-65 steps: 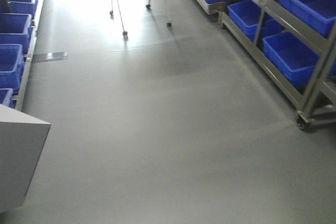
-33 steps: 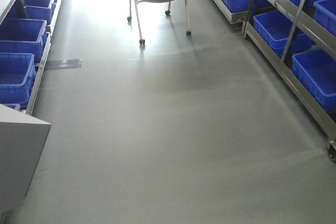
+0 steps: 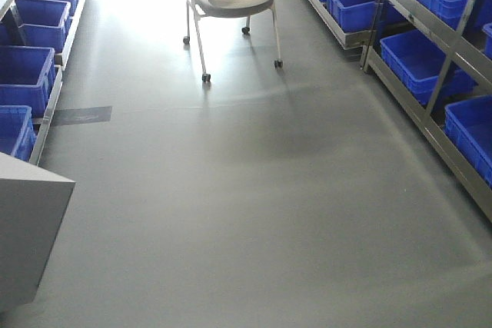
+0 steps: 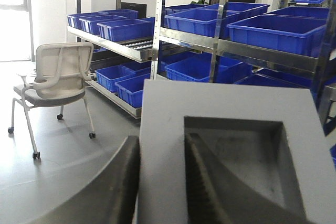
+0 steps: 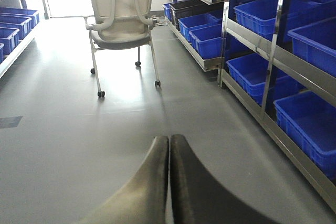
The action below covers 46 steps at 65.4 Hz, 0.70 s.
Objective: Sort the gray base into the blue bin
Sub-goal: 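Drive down the aisle between blue bin shelves toward the bins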
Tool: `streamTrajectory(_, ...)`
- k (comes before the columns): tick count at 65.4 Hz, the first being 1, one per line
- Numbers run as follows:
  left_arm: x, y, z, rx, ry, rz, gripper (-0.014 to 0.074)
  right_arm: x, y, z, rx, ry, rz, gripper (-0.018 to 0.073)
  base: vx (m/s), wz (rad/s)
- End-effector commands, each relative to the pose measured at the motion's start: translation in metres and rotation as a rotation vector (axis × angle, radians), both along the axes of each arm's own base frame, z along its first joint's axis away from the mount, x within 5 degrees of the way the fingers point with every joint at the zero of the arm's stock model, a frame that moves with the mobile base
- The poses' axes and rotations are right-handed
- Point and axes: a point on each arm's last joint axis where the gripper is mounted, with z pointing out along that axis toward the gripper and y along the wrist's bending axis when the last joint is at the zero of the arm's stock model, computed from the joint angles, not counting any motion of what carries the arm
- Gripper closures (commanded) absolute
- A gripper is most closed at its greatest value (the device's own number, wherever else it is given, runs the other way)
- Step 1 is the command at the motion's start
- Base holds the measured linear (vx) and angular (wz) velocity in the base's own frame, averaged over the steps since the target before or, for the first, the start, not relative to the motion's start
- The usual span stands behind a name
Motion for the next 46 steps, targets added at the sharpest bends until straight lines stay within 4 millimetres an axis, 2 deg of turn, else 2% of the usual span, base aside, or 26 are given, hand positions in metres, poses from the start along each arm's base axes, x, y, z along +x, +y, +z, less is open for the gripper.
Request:
streamTrajectory(1, -0.0026, -0.0004, 0.0171, -0.058, -0.102, -0.02, 0.0451, 0.0008, -0.0002, 0.0066, -0.021, -0.072, 0.0, 0.0564, 0.43, 0.05)
streamTrajectory(46, -0.0026, -0.0004, 0.0171, -0.058, -0.102, -0.02, 0.0451, 0.0008, -0.0002, 0.0066, -0.021, -0.072, 0.0, 0.0564, 0.44, 0.07)
